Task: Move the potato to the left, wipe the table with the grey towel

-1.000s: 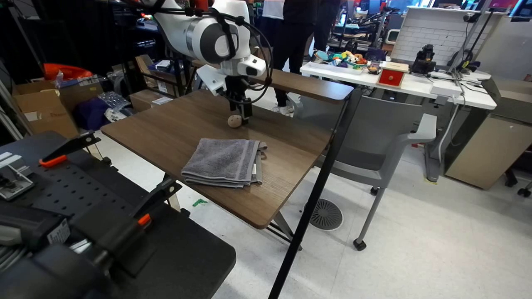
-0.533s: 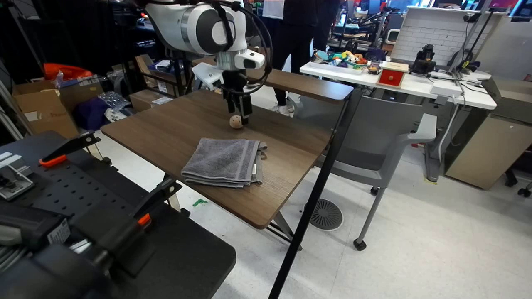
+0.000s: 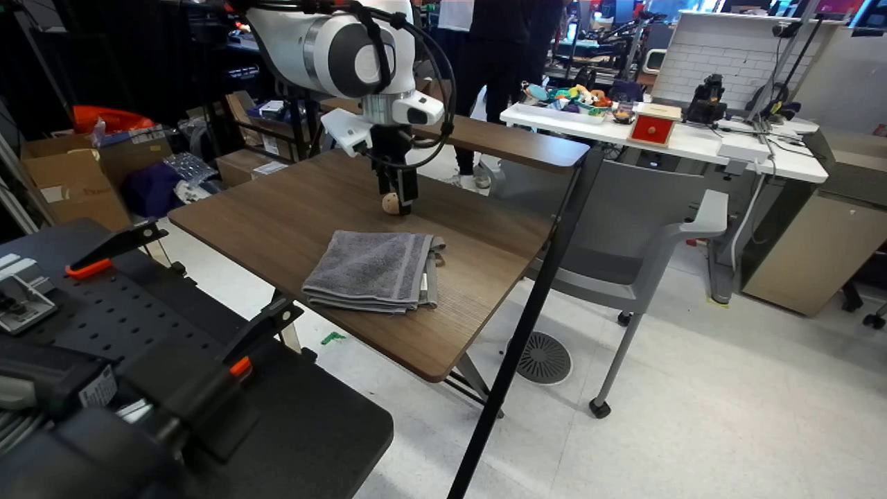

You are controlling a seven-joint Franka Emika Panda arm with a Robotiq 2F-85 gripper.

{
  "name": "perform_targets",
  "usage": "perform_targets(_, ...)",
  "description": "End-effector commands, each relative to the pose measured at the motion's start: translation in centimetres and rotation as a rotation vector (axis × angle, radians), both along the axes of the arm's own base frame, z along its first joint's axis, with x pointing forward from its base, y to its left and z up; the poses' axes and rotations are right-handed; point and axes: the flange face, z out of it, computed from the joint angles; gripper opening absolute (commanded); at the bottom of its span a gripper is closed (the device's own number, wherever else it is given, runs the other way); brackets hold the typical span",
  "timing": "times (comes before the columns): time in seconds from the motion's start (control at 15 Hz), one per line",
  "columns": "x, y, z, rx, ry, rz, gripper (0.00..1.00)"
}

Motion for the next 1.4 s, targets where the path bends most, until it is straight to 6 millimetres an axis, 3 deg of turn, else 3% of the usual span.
perform_targets(0.0,0.3,0.1,-1.0,0.053,-0.016,-0.018,0.74)
perform_targets(0.27,0.5,0.0,-1.6,0.064,-0.053,-0.031,0.42)
perform_targets(0.67,1.0,0.9,-0.3,0.065,-0.12,0.003,0.02)
perform_targets(0.8,1.4,2.8,0.4,0.078,-0.189,0.029,0.04)
perform_targets(1.13,3.2,10.0,2.5,0.181,-0.409,0.038,0.03)
perform_targets(1.33,4.4,12.6,2.2,0.218,-0.459,0.022,0.03)
